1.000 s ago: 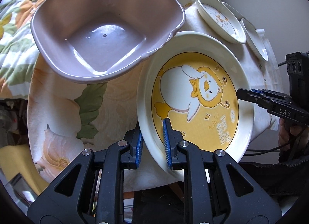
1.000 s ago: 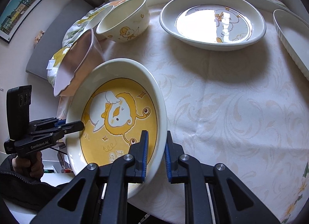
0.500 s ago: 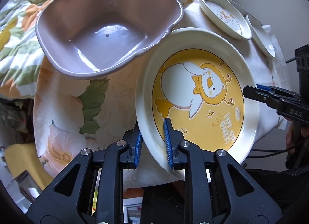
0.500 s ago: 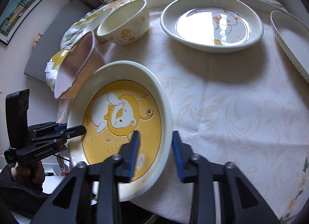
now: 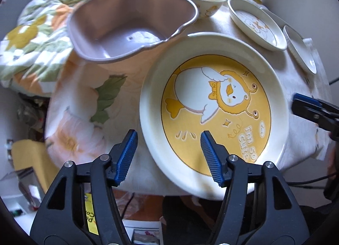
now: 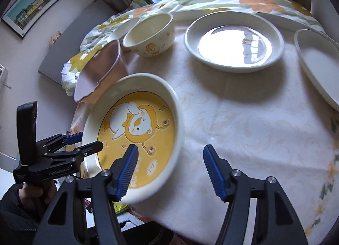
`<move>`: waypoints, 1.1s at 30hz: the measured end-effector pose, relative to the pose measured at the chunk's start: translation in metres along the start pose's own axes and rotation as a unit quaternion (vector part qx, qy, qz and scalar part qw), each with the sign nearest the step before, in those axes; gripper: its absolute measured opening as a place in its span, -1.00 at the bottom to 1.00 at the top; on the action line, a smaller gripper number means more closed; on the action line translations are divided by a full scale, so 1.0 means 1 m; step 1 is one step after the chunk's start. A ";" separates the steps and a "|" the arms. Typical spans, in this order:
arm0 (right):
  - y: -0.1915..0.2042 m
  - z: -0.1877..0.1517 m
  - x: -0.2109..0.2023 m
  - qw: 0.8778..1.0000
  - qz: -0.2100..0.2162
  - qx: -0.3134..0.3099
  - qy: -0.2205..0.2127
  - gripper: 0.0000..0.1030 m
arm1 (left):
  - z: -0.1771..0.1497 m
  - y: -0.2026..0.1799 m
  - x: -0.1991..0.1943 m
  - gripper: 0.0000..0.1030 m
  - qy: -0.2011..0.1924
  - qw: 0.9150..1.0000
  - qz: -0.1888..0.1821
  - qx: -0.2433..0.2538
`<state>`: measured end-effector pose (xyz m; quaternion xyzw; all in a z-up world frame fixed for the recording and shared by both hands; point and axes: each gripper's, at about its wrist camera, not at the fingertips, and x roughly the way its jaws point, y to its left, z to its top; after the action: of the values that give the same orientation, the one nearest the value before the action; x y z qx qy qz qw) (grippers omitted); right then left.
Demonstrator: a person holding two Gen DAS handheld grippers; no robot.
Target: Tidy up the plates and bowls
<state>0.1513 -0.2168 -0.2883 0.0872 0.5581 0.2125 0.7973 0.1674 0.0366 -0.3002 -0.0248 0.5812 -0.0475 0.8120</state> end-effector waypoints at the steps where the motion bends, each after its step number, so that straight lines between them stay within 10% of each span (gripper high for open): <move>1: -0.005 -0.004 -0.008 1.000 0.003 0.005 -0.004 0.15 | -0.001 -0.005 -0.008 0.14 -0.008 1.000 0.005 -0.002; 8: -0.048 -0.020 -0.084 0.998 -0.036 -0.003 -0.060 0.15 | 0.019 -0.072 -0.076 0.28 -0.095 0.995 -0.005 0.024; 10: -0.065 -0.021 -0.105 0.996 -0.045 0.009 -0.077 0.58 | 0.032 -0.100 -0.092 0.83 -0.128 0.991 -0.012 0.041; 14: -0.095 -0.026 -0.141 0.988 -0.090 0.022 -0.124 0.96 | 0.065 -0.158 -0.103 1.00 -0.170 0.981 -0.038 0.087; 22: -0.151 -0.021 -0.171 0.970 -0.195 0.104 -0.099 0.96 | 0.150 -0.252 -0.070 1.00 -0.112 0.968 -0.125 0.186; 33: -0.215 0.010 -0.151 0.946 -0.167 0.246 -0.127 0.96 | 0.251 -0.327 0.042 0.96 0.004 0.935 -0.210 0.286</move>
<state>0.1695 -0.4738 -0.2363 0.2126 0.4940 -0.0808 0.8392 0.4027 -0.2971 -0.2270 0.0873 0.5276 -0.3817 0.7539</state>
